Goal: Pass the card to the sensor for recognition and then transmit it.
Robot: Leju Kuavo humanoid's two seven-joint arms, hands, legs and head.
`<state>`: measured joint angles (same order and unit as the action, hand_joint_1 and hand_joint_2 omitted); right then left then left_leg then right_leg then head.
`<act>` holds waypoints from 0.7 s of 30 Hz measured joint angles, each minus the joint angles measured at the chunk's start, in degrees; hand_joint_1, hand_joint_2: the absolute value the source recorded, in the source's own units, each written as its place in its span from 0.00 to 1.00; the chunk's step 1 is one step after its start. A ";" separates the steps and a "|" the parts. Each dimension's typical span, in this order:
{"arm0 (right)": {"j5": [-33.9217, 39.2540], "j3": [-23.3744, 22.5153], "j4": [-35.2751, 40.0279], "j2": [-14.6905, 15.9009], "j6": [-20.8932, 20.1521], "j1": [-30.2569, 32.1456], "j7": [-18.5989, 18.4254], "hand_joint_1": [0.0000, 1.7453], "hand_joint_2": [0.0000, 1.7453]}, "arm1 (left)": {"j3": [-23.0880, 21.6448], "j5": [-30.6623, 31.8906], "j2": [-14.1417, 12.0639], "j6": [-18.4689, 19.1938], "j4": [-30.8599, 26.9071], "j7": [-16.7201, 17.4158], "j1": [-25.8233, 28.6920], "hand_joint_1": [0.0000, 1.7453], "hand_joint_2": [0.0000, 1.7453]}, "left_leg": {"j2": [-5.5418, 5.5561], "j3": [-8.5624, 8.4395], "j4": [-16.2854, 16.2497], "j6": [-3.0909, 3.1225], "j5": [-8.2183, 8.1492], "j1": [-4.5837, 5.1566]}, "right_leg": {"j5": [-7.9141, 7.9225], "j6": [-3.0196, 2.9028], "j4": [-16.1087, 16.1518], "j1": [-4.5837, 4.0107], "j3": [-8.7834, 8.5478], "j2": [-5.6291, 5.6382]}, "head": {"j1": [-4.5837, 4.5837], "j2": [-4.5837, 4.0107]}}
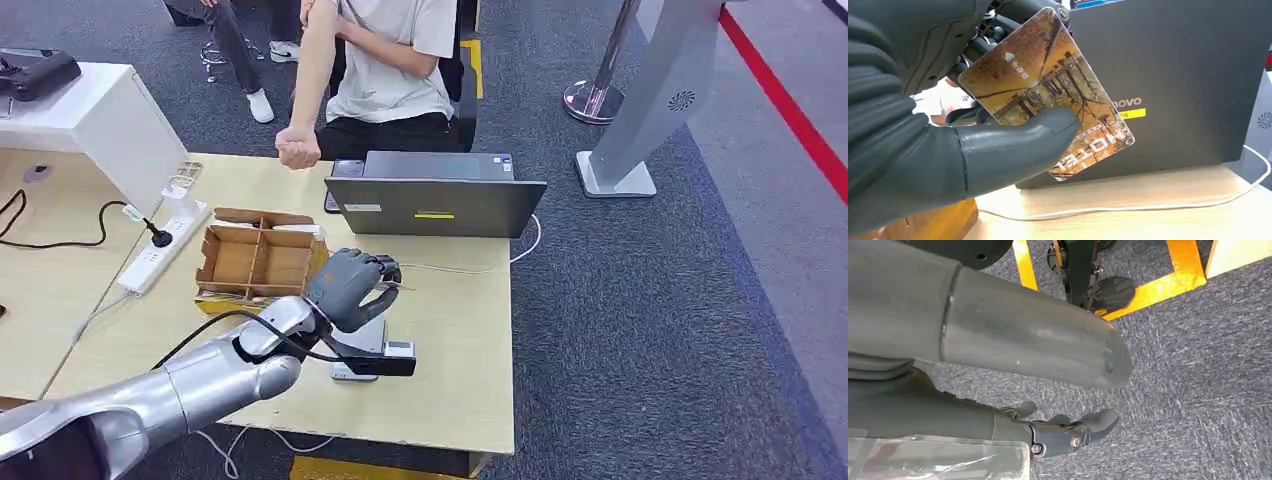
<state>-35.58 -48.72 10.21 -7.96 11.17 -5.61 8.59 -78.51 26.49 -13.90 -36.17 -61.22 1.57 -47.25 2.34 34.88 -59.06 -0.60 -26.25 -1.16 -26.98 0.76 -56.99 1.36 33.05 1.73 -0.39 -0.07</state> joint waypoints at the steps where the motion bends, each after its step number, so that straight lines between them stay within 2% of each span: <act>1: 0.00 0.00 0.00 0.00 0.00 0.00 0.00 0.00 0.00 | 0.00 0.00 0.00 0.00 0.00 0.00 0.00 1.00 1.00 | 0.00 0.00 0.00 0.00 0.00 0.00 | 0.00 0.00 0.00 0.00 0.00 0.00 | 0.00 0.00; 21: 0.00 0.00 0.00 0.00 0.00 0.00 0.00 0.00 0.00 | 0.00 0.00 0.00 0.00 0.00 0.00 0.00 1.00 1.00 | 0.00 0.00 0.00 0.00 0.00 0.00 | 0.00 0.00 0.00 0.00 0.00 0.00 | 0.00 0.00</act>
<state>-35.58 -48.72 10.21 -7.96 11.17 -5.61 8.59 -78.51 26.49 -13.90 -36.17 -61.22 1.57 -47.24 2.34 34.88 -59.06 -0.60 -26.25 -1.16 -26.98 0.76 -56.99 1.36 33.05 1.73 -0.39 -0.07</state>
